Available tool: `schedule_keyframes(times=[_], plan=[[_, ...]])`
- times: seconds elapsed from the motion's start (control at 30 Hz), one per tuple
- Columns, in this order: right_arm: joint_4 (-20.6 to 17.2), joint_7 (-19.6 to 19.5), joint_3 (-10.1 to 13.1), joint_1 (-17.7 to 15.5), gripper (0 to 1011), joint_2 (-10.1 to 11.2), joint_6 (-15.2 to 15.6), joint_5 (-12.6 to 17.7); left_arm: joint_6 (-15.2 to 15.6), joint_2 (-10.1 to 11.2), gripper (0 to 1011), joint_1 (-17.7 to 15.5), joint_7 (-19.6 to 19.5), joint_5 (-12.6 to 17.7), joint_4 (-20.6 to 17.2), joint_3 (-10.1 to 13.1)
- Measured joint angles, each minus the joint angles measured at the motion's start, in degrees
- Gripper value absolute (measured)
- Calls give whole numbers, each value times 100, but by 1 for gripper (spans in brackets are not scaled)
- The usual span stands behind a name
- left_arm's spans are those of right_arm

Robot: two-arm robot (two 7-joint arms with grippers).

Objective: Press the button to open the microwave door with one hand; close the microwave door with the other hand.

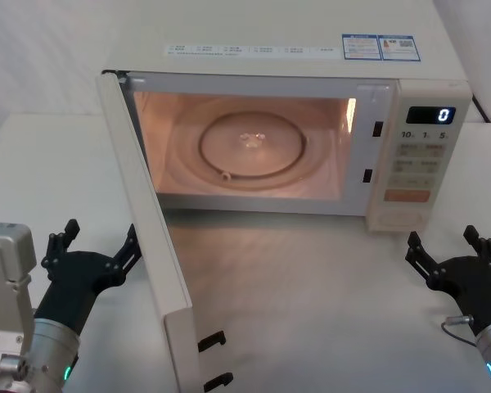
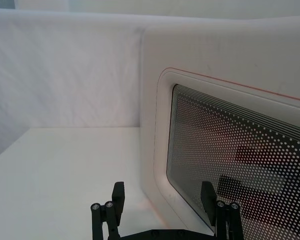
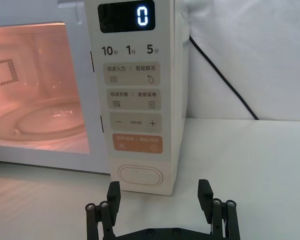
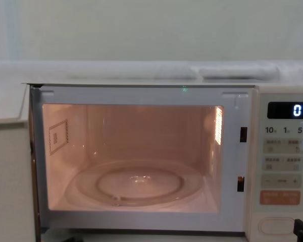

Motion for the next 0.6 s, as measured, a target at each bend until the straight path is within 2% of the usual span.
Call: schedule_keyframes(times=[0.47,0.6], plan=[[0,0,0,0,1002,0,0,0,0,0,1001,0,0,0,0,0],[0,0,0,0,1002,0,0,0,0,0,944,0,0,0,0,0]])
